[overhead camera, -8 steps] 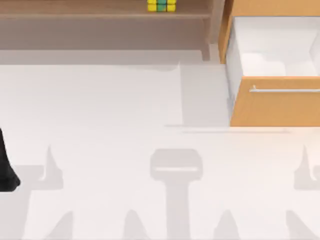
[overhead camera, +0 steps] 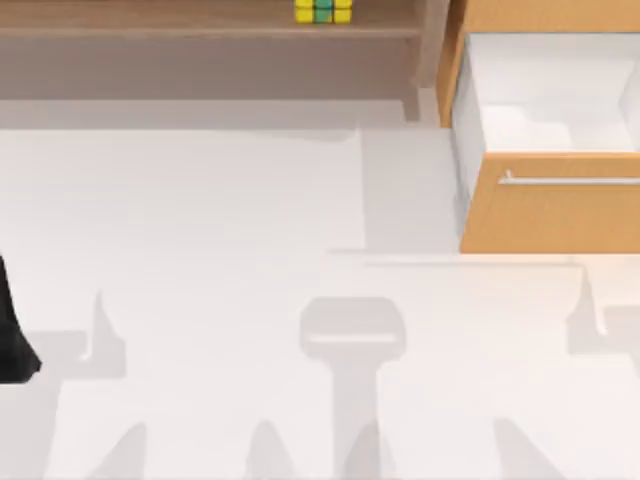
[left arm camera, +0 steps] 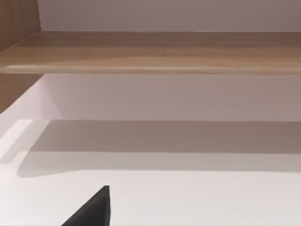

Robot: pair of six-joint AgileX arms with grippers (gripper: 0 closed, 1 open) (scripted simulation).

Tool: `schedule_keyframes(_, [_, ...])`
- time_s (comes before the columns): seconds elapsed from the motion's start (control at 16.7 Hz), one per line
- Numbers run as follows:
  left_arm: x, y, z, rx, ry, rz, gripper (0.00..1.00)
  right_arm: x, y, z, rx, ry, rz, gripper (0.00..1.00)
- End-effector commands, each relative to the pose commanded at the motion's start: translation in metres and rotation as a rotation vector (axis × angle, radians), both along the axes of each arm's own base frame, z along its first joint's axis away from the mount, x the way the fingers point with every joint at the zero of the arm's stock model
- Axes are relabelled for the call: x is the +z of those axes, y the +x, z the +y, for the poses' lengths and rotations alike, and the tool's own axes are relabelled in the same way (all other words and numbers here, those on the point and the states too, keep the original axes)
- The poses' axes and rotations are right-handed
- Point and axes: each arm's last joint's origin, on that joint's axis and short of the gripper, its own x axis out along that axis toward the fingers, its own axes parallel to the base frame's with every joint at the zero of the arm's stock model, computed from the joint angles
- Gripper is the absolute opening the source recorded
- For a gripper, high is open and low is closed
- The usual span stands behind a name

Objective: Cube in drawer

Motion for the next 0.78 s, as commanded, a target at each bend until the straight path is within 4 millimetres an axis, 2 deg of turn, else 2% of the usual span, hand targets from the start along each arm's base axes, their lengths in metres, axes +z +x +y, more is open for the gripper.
schedule_keyframes(0.12, [0.0,0.0,0.0,0.0,0.0,0.0,1.0,0.025,0.011,0.011,0.009,-0.003,0.0,1.0])
schedule_keyframes(0.24, [0.0,0.0,0.0,0.0,0.0,0.0,1.0,0.05,0.031,0.029,0.018,-0.01,0.014,1.0])
schedule_keyframes(0.42, [0.0,0.0,0.0,0.0,0.0,0.0,1.0,0.075,0.078,0.073,0.029,-0.038,0.061,1.0])
schedule_keyframes(0.6, [0.0,0.0,0.0,0.0,0.0,0.0,1.0,0.069,0.133,0.138,0.034,-0.081,0.115,1.0])
schedule_keyframes(0.78, [0.0,0.0,0.0,0.0,0.0,0.0,1.0,0.044,0.179,0.204,0.03,-0.105,0.133,1.0])
